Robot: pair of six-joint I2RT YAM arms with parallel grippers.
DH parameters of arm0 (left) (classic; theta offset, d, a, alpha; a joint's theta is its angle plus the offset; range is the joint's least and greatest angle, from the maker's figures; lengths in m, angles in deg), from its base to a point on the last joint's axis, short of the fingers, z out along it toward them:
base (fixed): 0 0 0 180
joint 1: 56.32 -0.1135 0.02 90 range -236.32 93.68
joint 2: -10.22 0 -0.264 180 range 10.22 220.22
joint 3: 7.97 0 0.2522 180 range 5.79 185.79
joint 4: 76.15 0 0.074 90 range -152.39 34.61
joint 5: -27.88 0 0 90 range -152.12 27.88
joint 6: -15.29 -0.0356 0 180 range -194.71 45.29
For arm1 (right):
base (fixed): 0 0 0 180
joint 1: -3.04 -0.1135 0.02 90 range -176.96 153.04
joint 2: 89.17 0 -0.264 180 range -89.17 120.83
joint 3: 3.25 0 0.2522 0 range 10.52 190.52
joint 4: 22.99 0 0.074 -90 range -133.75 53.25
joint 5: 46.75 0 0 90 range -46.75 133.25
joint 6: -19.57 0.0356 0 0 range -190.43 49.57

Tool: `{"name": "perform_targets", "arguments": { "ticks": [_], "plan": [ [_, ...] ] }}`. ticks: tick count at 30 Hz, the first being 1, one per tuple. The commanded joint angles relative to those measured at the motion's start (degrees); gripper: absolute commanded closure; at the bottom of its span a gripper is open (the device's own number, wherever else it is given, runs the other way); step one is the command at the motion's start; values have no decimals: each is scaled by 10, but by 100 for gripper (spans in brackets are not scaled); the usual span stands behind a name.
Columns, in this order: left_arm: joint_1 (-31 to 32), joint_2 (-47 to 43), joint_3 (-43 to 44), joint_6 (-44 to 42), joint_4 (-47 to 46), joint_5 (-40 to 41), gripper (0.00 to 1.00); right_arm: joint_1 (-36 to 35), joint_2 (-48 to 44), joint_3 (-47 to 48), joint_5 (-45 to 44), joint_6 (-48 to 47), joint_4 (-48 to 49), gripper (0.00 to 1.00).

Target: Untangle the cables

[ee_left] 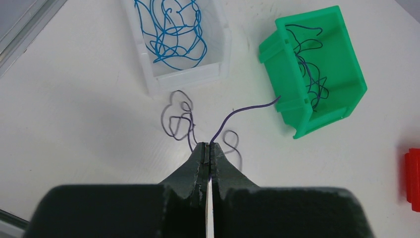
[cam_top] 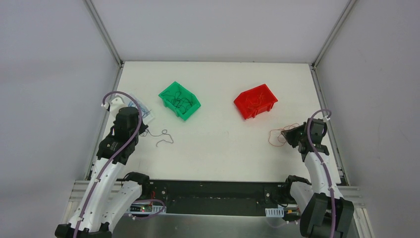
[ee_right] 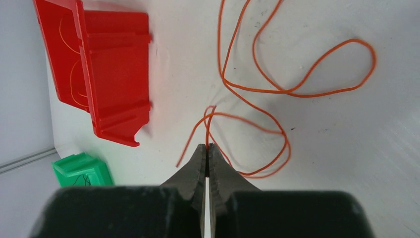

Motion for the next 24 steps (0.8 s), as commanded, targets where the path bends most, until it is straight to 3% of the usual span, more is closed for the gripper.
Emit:
{"name": "perform_targets", "arguments": {
  "ticks": [1, 4, 9, 16, 22, 24],
  "plan": [
    [-3, 2, 24, -15, 7, -12, 100, 3, -10, 12, 30, -7, 15, 100],
    [-3, 4, 26, -24, -9, -85, 100, -11, -2, 18, 134, -29, 46, 100],
    [1, 53, 57, -63, -34, -251, 100, -114, 22, 57, 107, -62, 21, 100],
    [20, 100, 161, -79, -42, -318, 100, -179, 54, 73, 78, -54, 48, 100],
    [19, 200, 325, -72, -42, -363, 100, -190, 75, 82, 80, -47, 75, 100],
    [18, 241, 380, -74, -40, -359, 100, -191, 78, 86, 81, -50, 78, 93]
  ]
}}
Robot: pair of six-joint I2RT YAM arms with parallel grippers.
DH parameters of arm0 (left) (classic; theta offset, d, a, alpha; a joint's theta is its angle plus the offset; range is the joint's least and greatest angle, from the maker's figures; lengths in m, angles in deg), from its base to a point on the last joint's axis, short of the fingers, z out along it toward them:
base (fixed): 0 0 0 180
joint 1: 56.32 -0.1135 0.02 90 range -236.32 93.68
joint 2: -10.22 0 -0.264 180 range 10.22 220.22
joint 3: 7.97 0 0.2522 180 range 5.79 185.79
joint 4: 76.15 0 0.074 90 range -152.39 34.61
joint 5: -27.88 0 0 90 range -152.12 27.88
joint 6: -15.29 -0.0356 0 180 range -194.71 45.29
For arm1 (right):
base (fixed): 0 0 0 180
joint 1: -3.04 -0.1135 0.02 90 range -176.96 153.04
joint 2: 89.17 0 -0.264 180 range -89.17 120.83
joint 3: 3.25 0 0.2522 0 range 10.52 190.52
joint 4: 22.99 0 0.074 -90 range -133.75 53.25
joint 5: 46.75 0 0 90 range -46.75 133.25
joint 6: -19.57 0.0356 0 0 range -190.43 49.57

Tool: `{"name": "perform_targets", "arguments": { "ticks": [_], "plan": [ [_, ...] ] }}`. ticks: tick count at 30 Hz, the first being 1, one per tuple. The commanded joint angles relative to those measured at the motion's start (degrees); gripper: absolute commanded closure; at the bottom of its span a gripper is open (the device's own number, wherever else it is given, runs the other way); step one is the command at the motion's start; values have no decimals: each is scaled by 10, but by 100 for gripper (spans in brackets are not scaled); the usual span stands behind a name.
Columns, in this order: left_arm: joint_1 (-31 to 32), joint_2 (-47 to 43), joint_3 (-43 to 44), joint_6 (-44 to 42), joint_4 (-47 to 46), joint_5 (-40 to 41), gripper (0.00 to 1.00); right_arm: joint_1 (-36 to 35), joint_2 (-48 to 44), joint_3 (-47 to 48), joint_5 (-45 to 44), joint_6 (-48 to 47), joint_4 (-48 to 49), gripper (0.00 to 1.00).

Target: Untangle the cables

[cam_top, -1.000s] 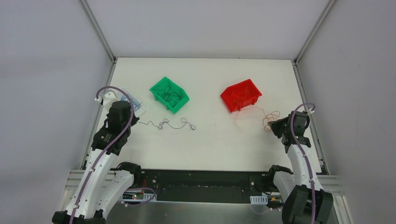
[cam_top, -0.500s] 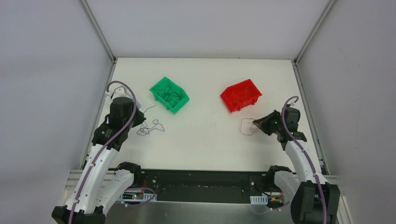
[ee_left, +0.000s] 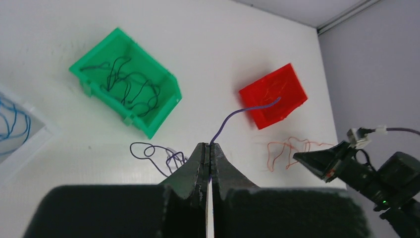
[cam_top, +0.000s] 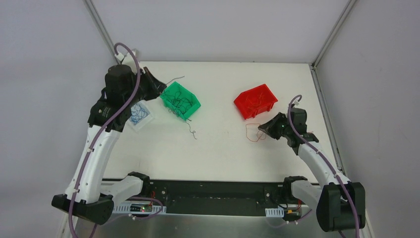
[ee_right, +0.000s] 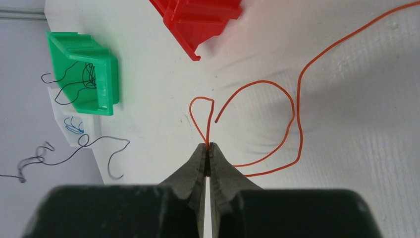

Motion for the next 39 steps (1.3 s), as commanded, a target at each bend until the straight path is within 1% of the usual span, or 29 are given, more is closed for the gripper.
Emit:
{"name": "perform_targets", "arguments": {
  "ticks": [1, 2, 5, 7, 8, 11, 12, 14, 16, 19, 30, 34, 39],
  "plan": [
    [1, 80, 124, -13, -24, -29, 100, -6, 6, 34, -1, -4, 34, 86],
    [-1, 101, 148, -12, -24, -29, 100, -6, 6, 36, -1, -6, 34, 80],
    [-2, 163, 219, -13, -25, -37, 100, -6, 6, 41, 3, -9, 33, 49],
    [-5, 196, 260, -13, -25, -38, 100, -6, 6, 44, 6, -13, 28, 39],
    [-6, 212, 279, -15, -25, -36, 100, -6, 6, 47, 8, -17, 22, 36],
    [-15, 245, 325, -25, -25, -20, 100, -6, -3, 50, 8, -26, 10, 34],
    [-18, 252, 336, -29, -25, -10, 100, -6, -7, 50, 8, -27, 7, 31],
    [-27, 265, 349, -36, -26, 10, 100, -6, -18, 46, 8, -28, 6, 29],
    [-32, 272, 346, -40, -33, 36, 100, -7, -26, 43, 11, -28, 5, 28],
    [-42, 283, 337, -47, -40, 39, 100, -6, -31, 39, 12, -27, 3, 28],
    [-49, 256, 194, -40, -77, 28, 100, -6, -36, 29, 16, -22, 3, 28],
    [-49, 265, 156, -32, -89, 12, 100, -7, -35, 33, 21, -17, 6, 28],
    [-49, 302, 125, -17, -91, 23, 100, -7, -42, 29, 20, -14, 7, 28]
  ]
}}
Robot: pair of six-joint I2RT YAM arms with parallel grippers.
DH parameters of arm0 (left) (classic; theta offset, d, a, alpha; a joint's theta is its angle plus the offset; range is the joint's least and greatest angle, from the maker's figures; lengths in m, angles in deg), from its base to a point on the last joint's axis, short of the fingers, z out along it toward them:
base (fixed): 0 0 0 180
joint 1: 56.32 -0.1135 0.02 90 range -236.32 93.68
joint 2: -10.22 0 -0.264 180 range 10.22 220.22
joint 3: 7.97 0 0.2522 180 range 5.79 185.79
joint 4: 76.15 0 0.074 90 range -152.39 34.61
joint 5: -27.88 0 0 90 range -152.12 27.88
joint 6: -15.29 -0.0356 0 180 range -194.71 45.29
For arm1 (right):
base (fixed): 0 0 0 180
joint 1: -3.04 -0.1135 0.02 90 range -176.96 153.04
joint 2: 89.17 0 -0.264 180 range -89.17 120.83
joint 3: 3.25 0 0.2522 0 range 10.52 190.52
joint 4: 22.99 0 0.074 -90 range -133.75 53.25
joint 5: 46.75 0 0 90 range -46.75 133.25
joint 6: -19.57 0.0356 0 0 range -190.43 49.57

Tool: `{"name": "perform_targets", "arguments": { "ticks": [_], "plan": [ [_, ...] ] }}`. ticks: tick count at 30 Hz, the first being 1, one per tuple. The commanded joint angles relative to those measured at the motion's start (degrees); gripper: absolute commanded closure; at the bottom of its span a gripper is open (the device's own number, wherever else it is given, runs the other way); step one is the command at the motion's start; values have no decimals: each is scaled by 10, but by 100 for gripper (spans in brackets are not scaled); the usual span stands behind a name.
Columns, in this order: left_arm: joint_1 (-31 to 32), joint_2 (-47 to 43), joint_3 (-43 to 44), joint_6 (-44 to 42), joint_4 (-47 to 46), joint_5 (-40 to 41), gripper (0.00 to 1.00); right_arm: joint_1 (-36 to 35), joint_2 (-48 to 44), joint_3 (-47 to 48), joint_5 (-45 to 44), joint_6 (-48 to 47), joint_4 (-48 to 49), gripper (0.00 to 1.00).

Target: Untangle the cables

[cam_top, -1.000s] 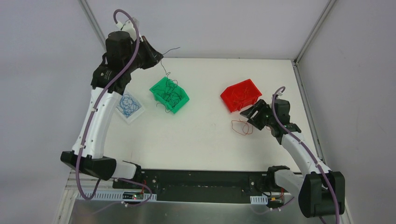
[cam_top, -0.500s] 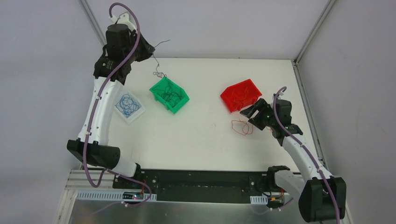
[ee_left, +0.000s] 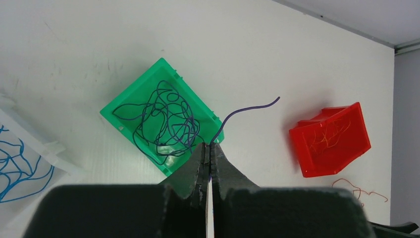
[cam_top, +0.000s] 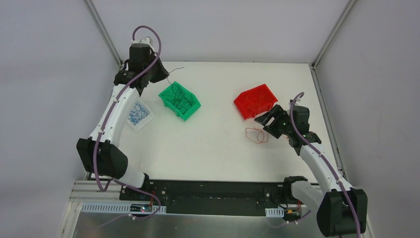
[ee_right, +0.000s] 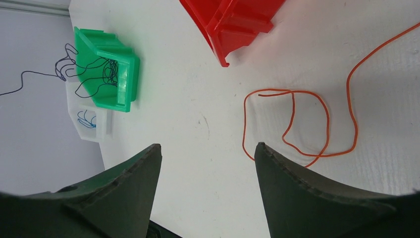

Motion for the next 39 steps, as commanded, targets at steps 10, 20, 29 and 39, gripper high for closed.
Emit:
{"name": "perform_targets", "arguments": {
  "ticks": [10, 20, 29, 39],
  "plan": [
    [-3, 193, -7, 42, -22, 30, 100, -3, -32, 20, -41, -14, -54, 27],
    [-2, 206, 28, 19, 14, -11, 54, -1, 36, 96, -402, -7, -240, 3],
    [13, 102, 31, 17, 72, -23, 1, 4, 173, 138, -447, -27, -175, 1],
    [96, -58, -52, 37, 75, -76, 1, 8, 268, 135, -254, -109, -54, 1]
  ]
}}
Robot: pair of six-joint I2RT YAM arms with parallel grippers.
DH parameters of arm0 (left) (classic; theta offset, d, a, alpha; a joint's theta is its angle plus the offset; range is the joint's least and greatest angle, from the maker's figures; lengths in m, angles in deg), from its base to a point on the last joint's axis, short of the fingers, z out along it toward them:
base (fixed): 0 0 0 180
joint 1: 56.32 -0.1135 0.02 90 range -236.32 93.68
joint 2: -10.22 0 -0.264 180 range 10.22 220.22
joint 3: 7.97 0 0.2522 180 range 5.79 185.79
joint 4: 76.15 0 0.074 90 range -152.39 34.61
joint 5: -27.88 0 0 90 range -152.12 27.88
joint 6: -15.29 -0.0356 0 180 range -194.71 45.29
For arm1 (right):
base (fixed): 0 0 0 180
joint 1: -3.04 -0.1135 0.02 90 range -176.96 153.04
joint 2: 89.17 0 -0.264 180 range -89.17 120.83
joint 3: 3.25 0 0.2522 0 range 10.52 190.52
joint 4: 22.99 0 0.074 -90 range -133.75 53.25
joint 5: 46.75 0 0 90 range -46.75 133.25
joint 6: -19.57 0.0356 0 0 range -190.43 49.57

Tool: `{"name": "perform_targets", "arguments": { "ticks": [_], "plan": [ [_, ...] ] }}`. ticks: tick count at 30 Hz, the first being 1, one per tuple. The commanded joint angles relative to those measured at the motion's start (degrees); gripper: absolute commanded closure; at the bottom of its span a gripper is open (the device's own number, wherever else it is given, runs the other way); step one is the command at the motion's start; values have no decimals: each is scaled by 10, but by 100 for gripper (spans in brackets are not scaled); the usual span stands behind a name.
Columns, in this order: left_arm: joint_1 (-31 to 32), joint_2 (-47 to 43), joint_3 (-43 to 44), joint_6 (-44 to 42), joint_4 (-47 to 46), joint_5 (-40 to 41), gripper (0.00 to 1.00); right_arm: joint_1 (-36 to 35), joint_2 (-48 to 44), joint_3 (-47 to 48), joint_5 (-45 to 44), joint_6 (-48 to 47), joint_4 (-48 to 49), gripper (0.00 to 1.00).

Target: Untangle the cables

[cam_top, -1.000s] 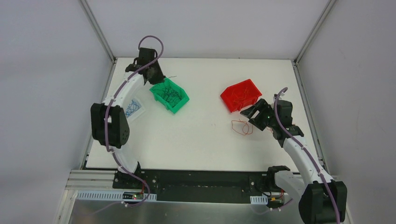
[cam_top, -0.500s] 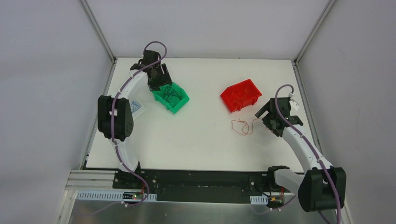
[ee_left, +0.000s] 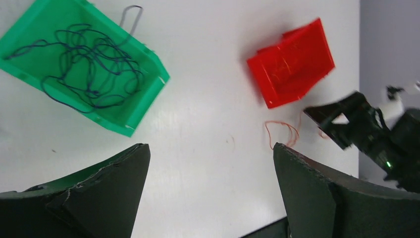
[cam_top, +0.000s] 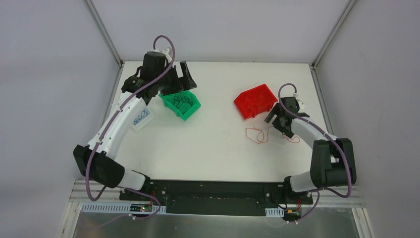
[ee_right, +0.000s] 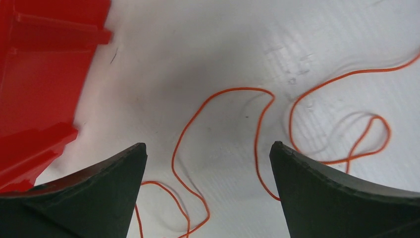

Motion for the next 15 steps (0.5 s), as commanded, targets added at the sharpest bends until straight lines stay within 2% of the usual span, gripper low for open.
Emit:
{"name": "perform_targets", "arguments": {
  "ticks": [1, 6, 11, 15],
  "plan": [
    [16, -55, -44, 7, 13, -35, 1, 6, 21, 18, 119, -26, 37, 1],
    [16, -100, -89, -2, 12, -29, 1, 3, -11, -15, 262, -4, 64, 1],
    [16, -120, -121, -9, 12, -24, 1, -74, -11, 10, 222, -40, 1, 1],
    [16, -122, -133, -14, 12, -29, 1, -107, 4, 25, 184, -58, -34, 1]
  ]
}}
